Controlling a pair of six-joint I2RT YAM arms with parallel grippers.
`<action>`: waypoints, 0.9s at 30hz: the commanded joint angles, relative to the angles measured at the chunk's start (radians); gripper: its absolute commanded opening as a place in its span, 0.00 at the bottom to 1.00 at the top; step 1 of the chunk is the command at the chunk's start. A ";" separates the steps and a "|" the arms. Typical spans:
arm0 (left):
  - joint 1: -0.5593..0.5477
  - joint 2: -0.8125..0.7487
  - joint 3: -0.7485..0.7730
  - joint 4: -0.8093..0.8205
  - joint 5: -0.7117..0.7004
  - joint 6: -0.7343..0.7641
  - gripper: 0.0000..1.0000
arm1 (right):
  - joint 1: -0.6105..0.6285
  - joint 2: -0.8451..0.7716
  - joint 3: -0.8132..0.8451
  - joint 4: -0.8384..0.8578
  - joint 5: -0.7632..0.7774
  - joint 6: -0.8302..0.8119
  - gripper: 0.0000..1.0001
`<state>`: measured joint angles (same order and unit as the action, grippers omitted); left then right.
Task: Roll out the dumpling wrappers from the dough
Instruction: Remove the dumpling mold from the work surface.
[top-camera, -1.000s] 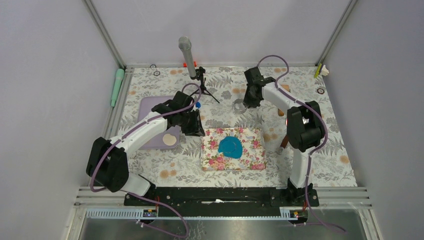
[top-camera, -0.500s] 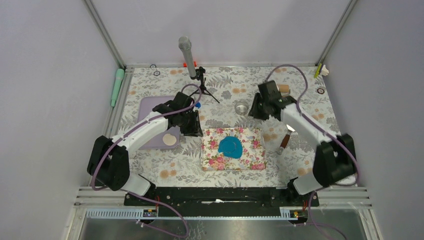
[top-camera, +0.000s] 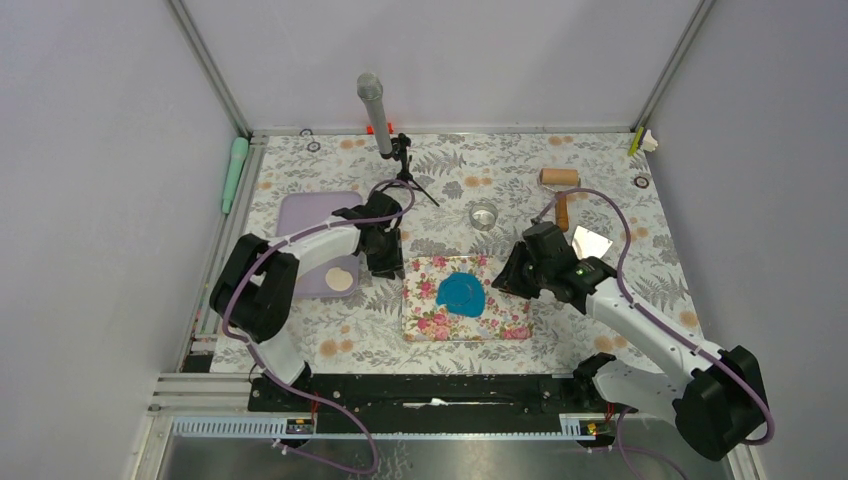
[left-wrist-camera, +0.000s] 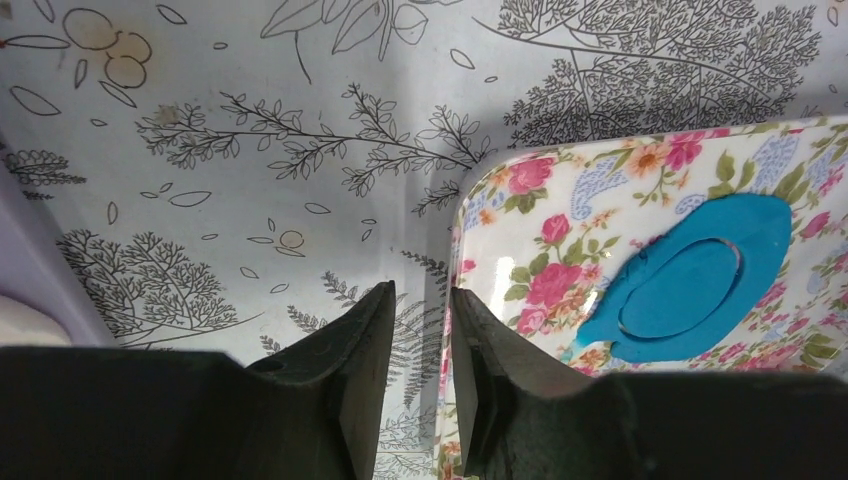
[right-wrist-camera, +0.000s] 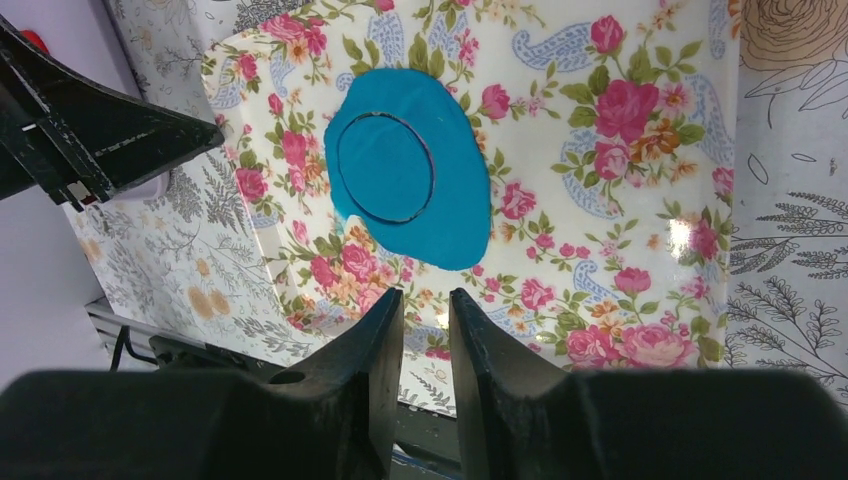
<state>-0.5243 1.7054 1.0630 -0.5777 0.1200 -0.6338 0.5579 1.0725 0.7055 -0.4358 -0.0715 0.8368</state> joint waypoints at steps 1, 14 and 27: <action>-0.003 0.008 -0.020 0.075 0.009 -0.020 0.32 | 0.010 0.003 0.001 -0.011 0.008 0.023 0.29; -0.044 -0.023 -0.148 0.060 0.028 -0.048 0.29 | 0.010 0.037 0.020 -0.067 0.097 0.005 0.26; -0.078 -0.235 -0.279 0.008 0.125 -0.094 0.28 | 0.070 0.147 0.047 0.035 -0.009 0.027 0.26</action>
<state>-0.5774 1.5341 0.7822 -0.4927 0.2115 -0.7349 0.5697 1.1912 0.7376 -0.4675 -0.0242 0.8349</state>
